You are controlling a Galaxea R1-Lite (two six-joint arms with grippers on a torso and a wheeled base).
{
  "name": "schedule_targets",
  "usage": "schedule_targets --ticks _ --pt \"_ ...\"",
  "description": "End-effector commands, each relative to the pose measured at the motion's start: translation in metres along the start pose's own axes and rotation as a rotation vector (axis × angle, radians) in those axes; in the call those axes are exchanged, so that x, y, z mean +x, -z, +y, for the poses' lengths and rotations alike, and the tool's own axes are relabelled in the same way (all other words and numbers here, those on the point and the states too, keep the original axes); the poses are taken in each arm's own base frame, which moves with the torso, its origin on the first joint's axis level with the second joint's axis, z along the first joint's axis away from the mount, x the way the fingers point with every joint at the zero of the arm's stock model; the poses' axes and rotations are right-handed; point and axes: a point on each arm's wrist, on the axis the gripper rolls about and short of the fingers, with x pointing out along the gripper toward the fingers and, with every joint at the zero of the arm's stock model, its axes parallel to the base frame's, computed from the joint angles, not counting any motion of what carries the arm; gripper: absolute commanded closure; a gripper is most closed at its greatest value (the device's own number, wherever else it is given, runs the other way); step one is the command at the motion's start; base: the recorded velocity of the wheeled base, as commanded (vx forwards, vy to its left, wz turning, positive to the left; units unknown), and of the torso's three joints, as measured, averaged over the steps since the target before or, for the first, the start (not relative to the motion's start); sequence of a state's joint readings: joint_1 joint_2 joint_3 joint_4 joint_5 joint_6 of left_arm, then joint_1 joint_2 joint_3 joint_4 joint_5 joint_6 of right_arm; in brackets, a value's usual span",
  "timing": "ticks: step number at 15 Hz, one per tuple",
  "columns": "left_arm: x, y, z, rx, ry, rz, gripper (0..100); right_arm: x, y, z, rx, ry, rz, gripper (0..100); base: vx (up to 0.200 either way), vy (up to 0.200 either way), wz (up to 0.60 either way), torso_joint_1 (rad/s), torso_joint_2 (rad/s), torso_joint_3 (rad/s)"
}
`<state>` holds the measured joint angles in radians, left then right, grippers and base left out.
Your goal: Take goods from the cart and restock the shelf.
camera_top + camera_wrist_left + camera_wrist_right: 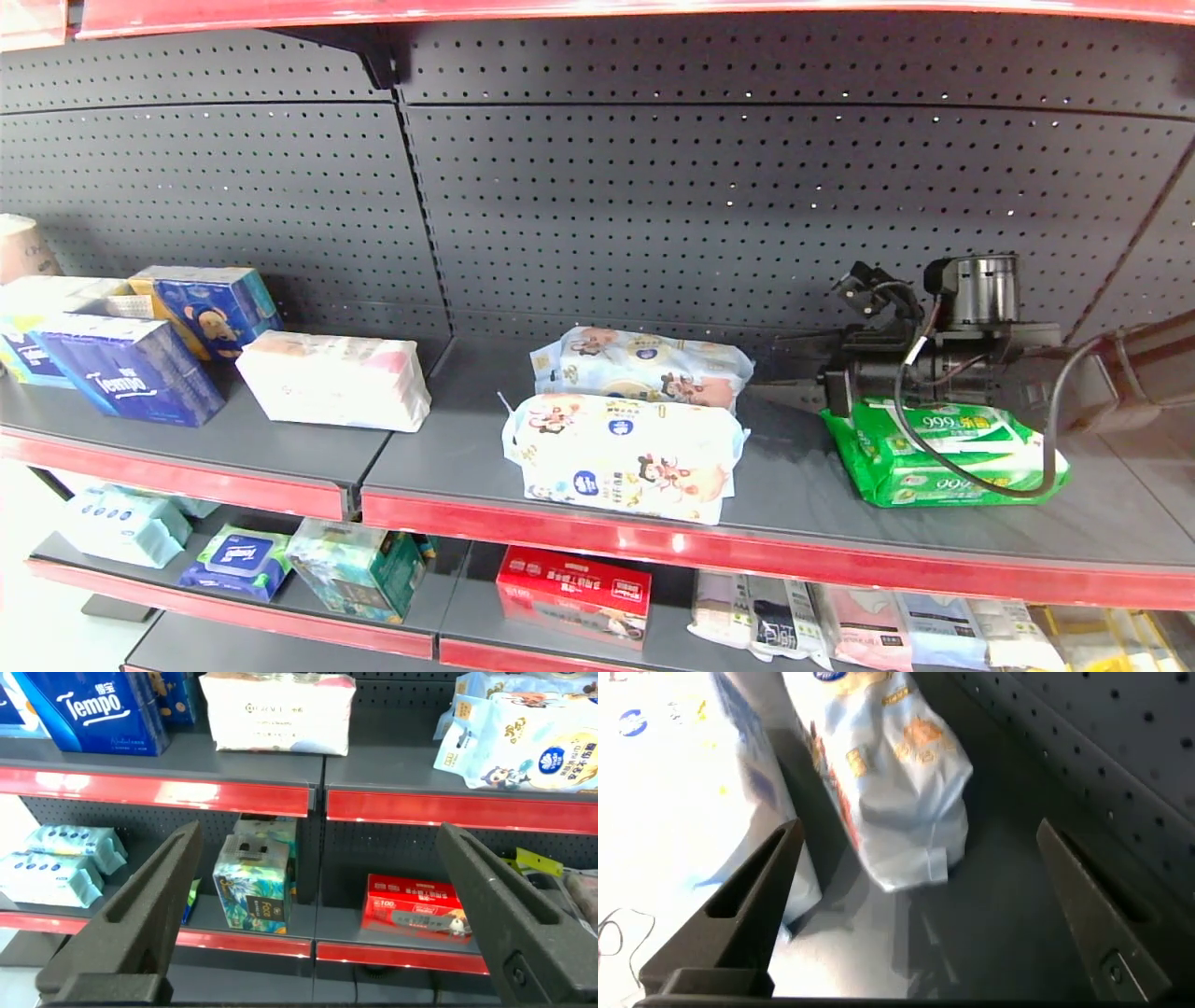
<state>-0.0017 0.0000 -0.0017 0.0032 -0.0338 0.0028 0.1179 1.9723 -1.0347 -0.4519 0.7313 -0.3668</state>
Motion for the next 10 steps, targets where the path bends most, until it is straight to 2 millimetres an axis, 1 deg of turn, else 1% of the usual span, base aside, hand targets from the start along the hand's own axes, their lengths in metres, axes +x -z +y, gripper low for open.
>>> schedule_targets --ticks 1,4,8,10 --pt "0.0 0.0 0.0 0.0 0.0 0.002 0 -0.014 -0.004 0.004 -0.001 0.017 -0.008 0 0.0 0.0 0.0 0.0 0.0 0.0" --pt "0.0 0.0 0.0 0.0 0.0 0.002 0 -0.034 -0.003 0.01 0.008 0.046 -0.006 0 0.0 0.0 0.0 0.0 0.0 0.0" --pt "0.0 0.0 0.0 -0.001 0.0 0.002 0 -0.06 0.003 0.035 0.025 0.094 0.023 0 0.0 0.0 0.0 0.0 0.0 0.0" --pt "0.0 0.0 0.0 0.0 0.0 0.002 0 -0.07 0.005 0.045 0.034 0.127 0.038 0 0.0 0.0 0.0 0.0 0.0 0.0"
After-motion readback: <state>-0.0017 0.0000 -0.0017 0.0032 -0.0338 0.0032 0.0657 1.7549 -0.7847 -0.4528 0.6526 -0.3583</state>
